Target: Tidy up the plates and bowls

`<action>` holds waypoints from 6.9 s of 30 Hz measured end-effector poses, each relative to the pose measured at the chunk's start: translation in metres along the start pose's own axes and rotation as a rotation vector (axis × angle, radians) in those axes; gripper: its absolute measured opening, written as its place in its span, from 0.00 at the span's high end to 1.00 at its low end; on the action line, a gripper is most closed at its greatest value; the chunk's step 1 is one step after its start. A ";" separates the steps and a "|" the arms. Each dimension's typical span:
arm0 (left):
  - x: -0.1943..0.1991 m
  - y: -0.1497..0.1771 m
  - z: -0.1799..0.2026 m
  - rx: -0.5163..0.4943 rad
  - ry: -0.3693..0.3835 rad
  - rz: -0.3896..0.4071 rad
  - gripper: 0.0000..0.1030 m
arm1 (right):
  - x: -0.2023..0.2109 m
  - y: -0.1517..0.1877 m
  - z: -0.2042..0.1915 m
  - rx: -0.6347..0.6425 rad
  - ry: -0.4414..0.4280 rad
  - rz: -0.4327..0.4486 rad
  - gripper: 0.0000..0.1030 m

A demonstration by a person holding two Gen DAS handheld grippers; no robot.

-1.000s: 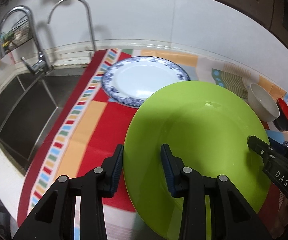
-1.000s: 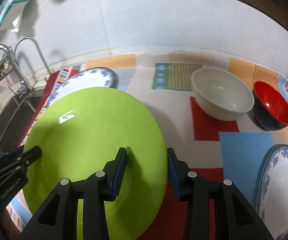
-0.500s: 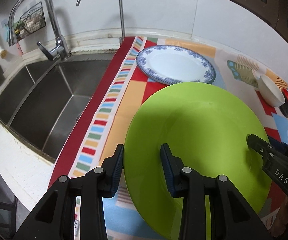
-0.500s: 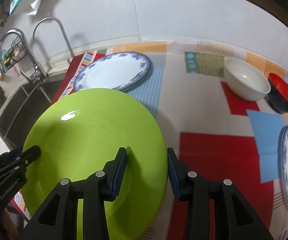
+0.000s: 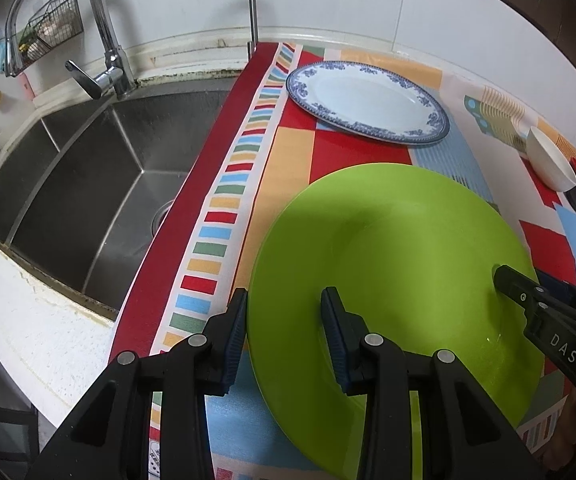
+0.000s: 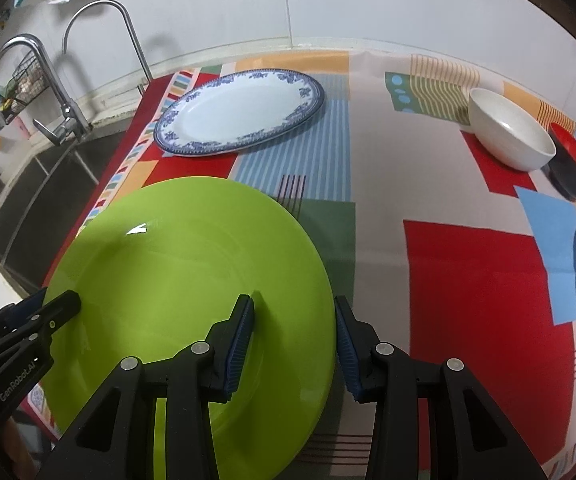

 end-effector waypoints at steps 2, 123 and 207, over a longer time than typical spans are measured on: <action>-0.002 0.000 -0.002 -0.002 0.004 -0.008 0.64 | -0.002 0.001 -0.002 -0.001 0.004 -0.007 0.60; -0.153 -0.225 -0.019 -0.078 0.041 0.006 0.67 | -0.155 -0.217 -0.014 -0.023 0.034 0.049 0.65; 0.003 -0.012 -0.008 -0.024 0.066 -0.098 0.67 | 0.008 -0.016 -0.006 0.018 0.069 -0.029 0.66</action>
Point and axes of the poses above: each gripper's, at about its wrist camera, not at the fingertips, and x roughly against the way its jaws point, z to its right, y to its underside, the point moved 1 cm from there along -x, roughly the way its jaws point, and after that the axes turned 11 degrees about y, right-handed, at the moved point
